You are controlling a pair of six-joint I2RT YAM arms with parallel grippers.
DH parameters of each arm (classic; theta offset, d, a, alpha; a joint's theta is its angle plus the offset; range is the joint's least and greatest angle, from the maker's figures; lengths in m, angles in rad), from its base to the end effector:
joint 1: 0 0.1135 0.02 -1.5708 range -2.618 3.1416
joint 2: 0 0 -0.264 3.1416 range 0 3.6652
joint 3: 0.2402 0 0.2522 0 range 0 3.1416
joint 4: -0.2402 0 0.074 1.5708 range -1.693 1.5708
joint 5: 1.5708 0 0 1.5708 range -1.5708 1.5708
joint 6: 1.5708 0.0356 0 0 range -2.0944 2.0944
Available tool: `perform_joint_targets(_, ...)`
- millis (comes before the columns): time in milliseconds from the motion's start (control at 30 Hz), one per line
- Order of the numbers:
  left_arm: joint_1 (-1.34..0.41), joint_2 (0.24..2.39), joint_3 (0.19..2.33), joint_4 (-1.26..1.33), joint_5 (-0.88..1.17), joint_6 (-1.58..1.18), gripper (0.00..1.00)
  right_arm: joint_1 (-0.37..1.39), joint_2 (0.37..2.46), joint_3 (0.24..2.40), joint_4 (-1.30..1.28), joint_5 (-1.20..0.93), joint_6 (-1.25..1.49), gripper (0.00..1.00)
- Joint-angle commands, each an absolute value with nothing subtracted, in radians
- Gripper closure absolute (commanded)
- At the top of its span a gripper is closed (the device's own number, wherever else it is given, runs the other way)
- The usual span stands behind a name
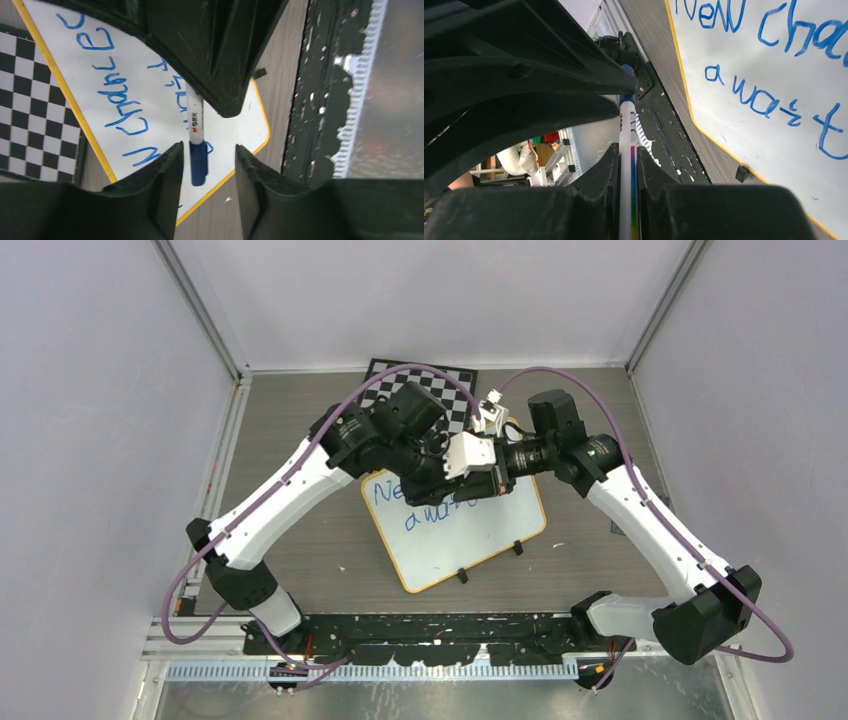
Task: Write a sentence on the whiteboard
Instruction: Close the whiteboard marker at the center of the board.
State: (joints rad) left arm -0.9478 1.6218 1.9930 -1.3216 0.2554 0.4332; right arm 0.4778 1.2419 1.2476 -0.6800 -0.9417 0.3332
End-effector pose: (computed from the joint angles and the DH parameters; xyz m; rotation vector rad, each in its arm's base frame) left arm 0.1695 -0.2513 0.4337 1.7090 1.9034 -0.5259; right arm 0.2119 0.1421 0.3655 -0.7127 2.2070 1.4811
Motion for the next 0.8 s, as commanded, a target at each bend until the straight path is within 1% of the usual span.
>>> perform_joint_targets(0,-0.878,1.538,2.059,-1.253,0.409,0.421,0.49,0.456,1.244,1.305,-0.605,-0.962,0.362,1.00)
perform_joint_targets(33,-0.854,1.527,2.057,-1.251,0.433,0.413,0.44,0.454,1.244,1.307,-0.591,-0.967,0.375,1.00)
perform_joint_targets(100,-0.812,1.506,2.047,-1.243,0.469,0.398,0.39,0.449,1.248,1.310,-0.571,-0.979,0.397,1.00)
perform_joint_targets(233,-0.697,1.470,1.989,-1.246,0.596,0.374,0.33,0.447,1.252,1.331,-0.568,-0.991,0.401,1.00)
perform_joint_targets(333,-0.657,1.454,1.938,-1.255,0.649,0.378,0.31,0.447,1.249,1.337,-0.564,-1.029,0.406,1.00)
perform_joint_targets(567,-0.655,1.455,1.866,-1.252,0.747,0.353,0.31,0.458,1.239,1.334,-0.563,-1.091,0.411,1.00)
perform_joint_targets(767,-0.655,1.468,1.823,-1.220,0.829,0.287,0.42,0.473,1.238,1.348,-0.585,-1.117,0.397,1.00)
